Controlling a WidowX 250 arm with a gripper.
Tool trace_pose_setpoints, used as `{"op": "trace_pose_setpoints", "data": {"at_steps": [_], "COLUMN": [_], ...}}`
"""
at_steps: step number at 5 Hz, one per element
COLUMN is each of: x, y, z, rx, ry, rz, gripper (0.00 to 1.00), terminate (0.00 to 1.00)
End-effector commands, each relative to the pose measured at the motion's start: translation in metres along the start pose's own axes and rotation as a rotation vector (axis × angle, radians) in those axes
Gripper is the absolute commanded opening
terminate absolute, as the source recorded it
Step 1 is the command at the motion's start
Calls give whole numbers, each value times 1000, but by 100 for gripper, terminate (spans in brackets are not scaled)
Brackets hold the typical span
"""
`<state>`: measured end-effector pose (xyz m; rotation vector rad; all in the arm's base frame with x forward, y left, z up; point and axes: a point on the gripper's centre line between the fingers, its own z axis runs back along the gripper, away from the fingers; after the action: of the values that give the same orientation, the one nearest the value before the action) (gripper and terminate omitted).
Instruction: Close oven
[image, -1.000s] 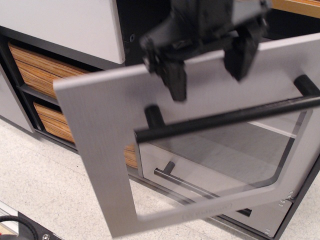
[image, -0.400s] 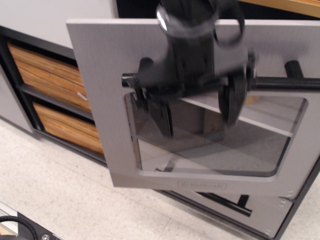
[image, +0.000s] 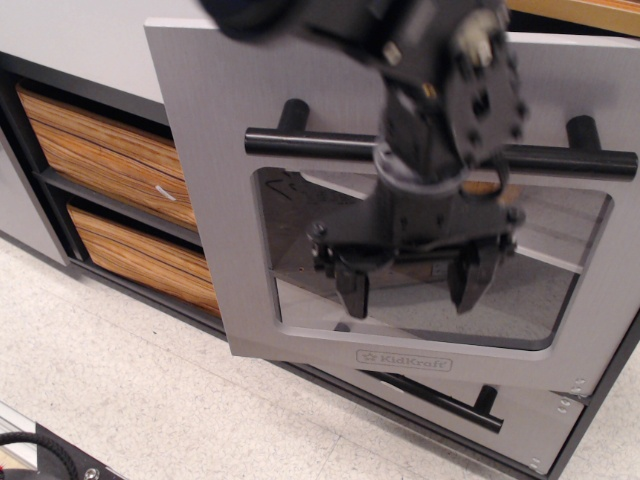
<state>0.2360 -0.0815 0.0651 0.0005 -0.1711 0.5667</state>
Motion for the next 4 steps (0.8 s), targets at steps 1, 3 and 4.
{"op": "trace_pose_setpoints", "data": {"at_steps": [1,3,4], "x": [48,70,72], "y": [-8,-7,-6], "z": [2,1,2], "rx": [-22,-13,-22], "ry": [-70,-93,-94], "rz": [80,131,126], "gripper": [100,100,100], "terminate": [0,0,0]}}
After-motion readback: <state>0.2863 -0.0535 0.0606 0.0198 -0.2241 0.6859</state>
